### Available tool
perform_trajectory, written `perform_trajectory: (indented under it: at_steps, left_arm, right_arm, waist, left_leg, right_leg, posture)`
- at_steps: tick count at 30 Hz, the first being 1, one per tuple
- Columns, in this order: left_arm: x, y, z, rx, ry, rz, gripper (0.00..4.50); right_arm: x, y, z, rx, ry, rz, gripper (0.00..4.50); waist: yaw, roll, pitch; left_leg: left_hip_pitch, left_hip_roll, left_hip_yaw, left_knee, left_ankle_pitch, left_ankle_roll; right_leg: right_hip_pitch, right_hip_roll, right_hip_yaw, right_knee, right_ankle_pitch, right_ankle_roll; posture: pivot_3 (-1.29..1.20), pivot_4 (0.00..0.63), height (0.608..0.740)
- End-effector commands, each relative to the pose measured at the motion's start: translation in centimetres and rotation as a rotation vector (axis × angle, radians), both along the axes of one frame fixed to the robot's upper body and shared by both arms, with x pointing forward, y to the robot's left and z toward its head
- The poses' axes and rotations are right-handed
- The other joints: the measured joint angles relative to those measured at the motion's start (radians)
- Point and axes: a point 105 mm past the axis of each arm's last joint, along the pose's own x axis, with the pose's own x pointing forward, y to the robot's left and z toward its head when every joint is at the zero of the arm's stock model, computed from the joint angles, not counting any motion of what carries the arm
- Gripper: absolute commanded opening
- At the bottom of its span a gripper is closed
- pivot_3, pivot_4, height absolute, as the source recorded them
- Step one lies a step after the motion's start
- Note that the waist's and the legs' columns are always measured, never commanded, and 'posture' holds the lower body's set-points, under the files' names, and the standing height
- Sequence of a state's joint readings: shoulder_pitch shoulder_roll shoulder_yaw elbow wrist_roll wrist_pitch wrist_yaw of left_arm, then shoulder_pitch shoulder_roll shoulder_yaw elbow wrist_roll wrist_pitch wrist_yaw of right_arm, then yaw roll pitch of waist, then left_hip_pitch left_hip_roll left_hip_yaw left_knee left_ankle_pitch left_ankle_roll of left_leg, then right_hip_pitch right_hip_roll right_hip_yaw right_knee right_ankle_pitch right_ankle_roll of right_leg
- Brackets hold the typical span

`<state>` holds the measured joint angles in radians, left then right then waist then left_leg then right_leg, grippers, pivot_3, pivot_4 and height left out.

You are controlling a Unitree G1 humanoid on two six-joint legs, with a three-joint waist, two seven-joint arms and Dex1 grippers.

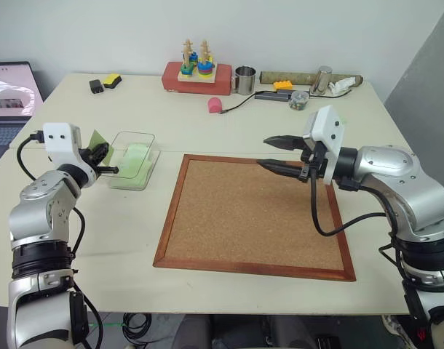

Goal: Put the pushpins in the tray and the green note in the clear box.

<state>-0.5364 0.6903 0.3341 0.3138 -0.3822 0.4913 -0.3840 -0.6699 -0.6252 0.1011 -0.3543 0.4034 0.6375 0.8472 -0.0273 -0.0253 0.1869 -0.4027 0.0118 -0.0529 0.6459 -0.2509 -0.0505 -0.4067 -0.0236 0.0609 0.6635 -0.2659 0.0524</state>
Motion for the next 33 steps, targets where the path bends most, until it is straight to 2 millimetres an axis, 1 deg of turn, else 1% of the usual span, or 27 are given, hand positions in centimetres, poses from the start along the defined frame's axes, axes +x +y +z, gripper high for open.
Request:
perform_trajectory:
  at_steps: [1,4,5,7,8,9,10,11,12,14,15,17,18,20,21,23,25,27,31,33]
  left_arm:
    - [-0.1,-0.6,1.6,0.048,-0.052,-0.051,1.36]
    - [-0.2,-1.1,1.7,0.086,-0.048,-0.088,1.94]
    - [-0.3,-1.2,1.7,0.096,-0.047,-0.096,2.22]
    - [-0.3,-1.5,1.7,0.118,-0.046,-0.111,2.57]
    - [-0.3,-1.6,1.8,0.134,-0.049,-0.117,2.83]
    - [-0.4,-1.7,1.9,0.148,-0.052,-0.122,2.94]
    - [-0.4,-1.8,2.1,0.157,-0.058,-0.128,3.19]
    - [-0.5,-1.9,2.3,0.170,-0.064,-0.134,3.33]
    - [-0.6,-2.1,2.6,0.187,-0.069,-0.146,3.63]
    - [-0.9,-2.5,3.0,0.214,-0.073,-0.183,4.04]
    - [-1.6,-3.2,3.5,0.259,-0.081,-0.251,4.25]
    - [-3.4,-4.5,4.0,0.401,-0.068,-0.405,4.25]
    - [-4.2,-4.6,4.1,0.464,-0.045,-0.452,4.25]
    - [-5.3,-4.1,4.1,0.547,0.012,-0.488,4.25]
    - [-5.9,-3.9,4.1,0.584,0.044,-0.513,4.25]
    - [-7.4,-4.2,3.8,0.648,0.103,-0.612,4.25]
    - [-8.4,-4.4,3.2,0.683,0.152,-0.685,4.25]
    - [-9.3,-4.4,2.8,0.663,0.198,-0.738,4.25]
    - [-10.0,-4.2,2.4,0.629,0.221,-0.774,4.25]
    - [-10.0,-4.2,2.1,0.595,0.226,-0.780,4.25]
  right_arm:
    - [-0.4,0.0,0.6,0.002,-0.031,0.004,2.26]
    - [-0.5,0.0,0.4,-0.002,-0.023,0.001,2.26]
    - [-0.5,0.0,0.3,-0.002,-0.022,0.000,2.26]
    - [-0.4,0.0,0.3,-0.002,-0.020,-0.002,2.26]
    - [-0.4,0.0,0.2,-0.002,-0.019,-0.003,2.26]
    - [-0.4,0.0,0.2,-0.002,-0.019,-0.004,2.26]
    - [-0.4,-0.1,0.2,-0.002,-0.021,-0.006,2.26]
    - [-0.4,-0.1,0.3,-0.002,-0.024,-0.010,2.26]
    - [-0.4,-0.2,0.3,-0.001,-0.029,-0.012,2.26]
    - [-0.6,-0.3,0.5,-0.005,-0.043,0.007,2.26]
    - [-1.5,-0.3,0.4,-0.018,-0.044,0.058,2.26]
    - [-2.5,-0.9,0.3,-0.038,-0.034,0.111,2.26]
    - [-2.8,-1.3,0.1,-0.053,-0.028,0.123,2.26]
    - [-3.0,-2.4,-0.5,-0.098,-0.015,0.118,2.26]
    - [-3.0,-3.1,-1.0,-0.132,-0.002,0.104,2.26]
    - [-3.0,-4.8,-1.9,-0.190,0.034,0.065,2.26]
    - [-3.5,-6.2,-2.5,-0.225,0.075,0.045,2.26]
    - [-4.2,-7.8,-3.0,-0.265,0.115,0.022,2.26]
    - [-5.2,-11.2,-3.0,-0.317,0.166,-0.057,2.26]
    - [-5.6,-12.3,-2.9,-0.334,0.171,-0.087,2.26]
  waist:
    - [-0.001,0.000,0.000]
    - [-0.002,0.000,0.000]
    - [-0.003,0.000,0.000]
    - [-0.003,0.000,0.000]
    - [-0.003,0.000,0.000]
    - [-0.003,0.000,0.000]
    - [-0.003,0.000,0.000]
    - [-0.003,0.000,0.000]
    - [-0.003,0.000,0.000]
    - [-0.003,0.000,0.000]
    - [-0.004,0.000,0.000]
    - [-0.005,0.000,0.000]
    - [-0.005,0.000,0.000]
    - [-0.005,0.000,0.000]
    - [-0.005,0.000,0.000]
    - [-0.005,0.000,0.000]
    - [-0.005,0.001,0.000]
    - [-0.002,0.001,0.000]
    - [-0.002,0.001,0.001]
    - [-0.002,0.001,0.000]
  left_leg:
    - [0.000,0.000,0.000,0.000,0.000,0.000]
    - [0.000,0.000,0.000,0.000,0.000,0.000]
    - [0.000,0.000,0.000,0.000,0.000,0.000]
    - [0.000,0.000,0.001,0.000,0.000,0.000]
    - [0.001,0.000,0.001,0.000,0.000,0.000]
    - [0.001,0.000,0.001,0.000,0.000,0.000]
    - [0.001,0.000,0.001,0.000,0.000,0.000]
    - [0.001,0.000,0.001,0.000,0.000,0.000]
    - [0.001,0.000,0.001,0.000,0.000,0.000]
    - [0.001,0.000,0.001,0.000,0.000,0.000]
    - [0.001,0.000,0.001,0.000,0.000,0.000]
    - [0.000,0.000,0.001,0.000,0.000,0.000]
    - [0.000,0.000,0.001,0.000,0.000,0.000]
    - [0.001,0.001,0.002,-0.001,0.000,0.000]
    - [0.001,0.001,0.002,-0.001,0.000,0.000]
    - [0.002,0.001,0.003,-0.001,0.000,0.000]
    - [0.002,0.001,0.003,-0.001,0.000,0.001]
    - [0.002,0.001,0.003,-0.001,0.000,0.001]
    - [0.002,0.001,0.003,0.000,0.000,0.001]
    - [0.002,0.002,0.004,0.000,0.000,0.001]
  right_leg:
    - [0.000,0.000,0.000,0.000,0.000,0.000]
    - [0.000,0.000,0.000,0.000,0.000,0.000]
    - [0.000,0.000,0.000,0.001,0.000,0.000]
    - [0.000,0.000,0.000,0.001,0.000,0.000]
    - [0.000,0.000,0.000,0.001,0.000,0.000]
    - [0.000,0.001,0.000,0.001,0.000,0.000]
    - [0.000,0.001,0.000,0.001,0.000,0.000]
    - [0.000,0.001,0.000,0.001,0.000,0.000]
    - [0.000,0.001,0.000,0.001,0.000,0.000]
    - [0.000,0.000,0.000,0.001,0.000,0.000]
    - [0.000,0.001,0.000,0.001,0.000,0.000]
    - [0.000,0.001,0.000,0.000,0.000,0.000]
    - [0.000,0.001,0.001,0.000,0.000,0.000]
    - [0.000,0.000,0.001,-0.001,-0.001,-0.001]
    - [0.000,0.000,0.001,-0.001,-0.001,-0.001]
    - [0.000,0.000,0.001,0.000,-0.001,-0.001]
    - [0.001,0.001,0.001,0.000,-0.001,-0.002]
    - [0.001,0.001,0.001,0.000,-0.002,-0.002]
    - [0.001,0.001,0.001,0.000,-0.002,-0.002]
    - [0.001,0.002,0.001,0.000,-0.002,-0.002]
  posture:
    - [0.00,0.150,0.740]
    - [0.00,0.150,0.740]
    - [0.00,0.150,0.740]
    - [0.00,0.150,0.740]
    - [0.00,0.150,0.740]
    - [0.00,0.150,0.740]
    - [0.00,0.150,0.740]
    - [0.00,0.150,0.740]
    - [0.00,0.150,0.740]
    - [0.00,0.150,0.740]
    - [0.00,0.150,0.740]
    - [0.00,0.150,0.740]
    - [0.00,0.150,0.740]
    - [0.00,0.150,0.740]
    - [0.00,0.150,0.740]
    - [0.00,0.150,0.740]
    - [0.00,0.150,0.740]
    - [0.00,0.150,0.740]
    - [0.00,0.150,0.740]
    - [0.00,0.150,0.740]
